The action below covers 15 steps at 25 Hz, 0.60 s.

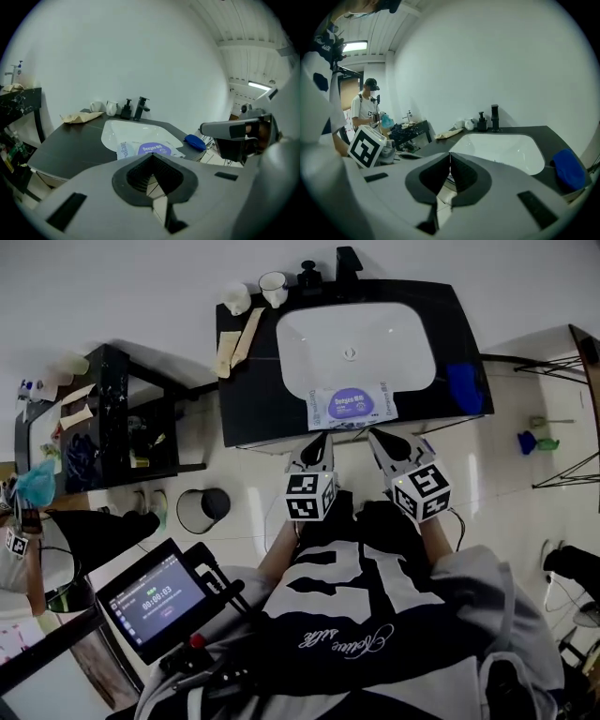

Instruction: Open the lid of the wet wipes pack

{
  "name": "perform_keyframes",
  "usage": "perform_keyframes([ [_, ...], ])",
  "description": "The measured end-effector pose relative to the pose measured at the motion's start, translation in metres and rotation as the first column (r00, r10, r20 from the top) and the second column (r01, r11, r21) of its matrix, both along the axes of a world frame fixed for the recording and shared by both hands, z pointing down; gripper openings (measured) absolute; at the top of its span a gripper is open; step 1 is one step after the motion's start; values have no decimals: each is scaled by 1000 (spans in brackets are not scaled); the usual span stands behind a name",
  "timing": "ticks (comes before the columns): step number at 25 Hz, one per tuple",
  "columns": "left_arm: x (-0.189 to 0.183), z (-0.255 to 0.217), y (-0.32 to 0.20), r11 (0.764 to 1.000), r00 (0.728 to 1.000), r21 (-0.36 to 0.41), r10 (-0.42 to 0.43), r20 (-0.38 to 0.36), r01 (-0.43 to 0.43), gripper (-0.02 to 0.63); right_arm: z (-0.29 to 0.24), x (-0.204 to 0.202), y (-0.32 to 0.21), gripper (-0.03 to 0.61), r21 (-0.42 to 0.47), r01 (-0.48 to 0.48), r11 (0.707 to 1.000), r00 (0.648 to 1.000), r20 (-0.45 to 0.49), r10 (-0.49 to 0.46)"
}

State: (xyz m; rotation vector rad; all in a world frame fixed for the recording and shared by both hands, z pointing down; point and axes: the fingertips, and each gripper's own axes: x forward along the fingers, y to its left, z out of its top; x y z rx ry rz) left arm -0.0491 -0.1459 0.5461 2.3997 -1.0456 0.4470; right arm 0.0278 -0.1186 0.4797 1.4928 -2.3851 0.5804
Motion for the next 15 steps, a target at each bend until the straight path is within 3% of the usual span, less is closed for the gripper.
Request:
perform_keyframes([
  [4,14,17,-8,1000,999,-22,17,34,-16,-2,13,-1,-10,0,-40,35,999,999,-16,-35],
  [6,17,21,-15,999,999,-32,0,34,1,-2,18,-1,-15,37,-57,58,997,998,-29,-59],
  [10,28,35,-20,997,998,-71,-27,63,32,-2,32,7,-23,37,-69,110,992,992,-58,-115],
  [15,40,59,-21,991,991,-122,-46,128,62,-2,65,9,-31,74,-119,272,955,943,-163,-289],
])
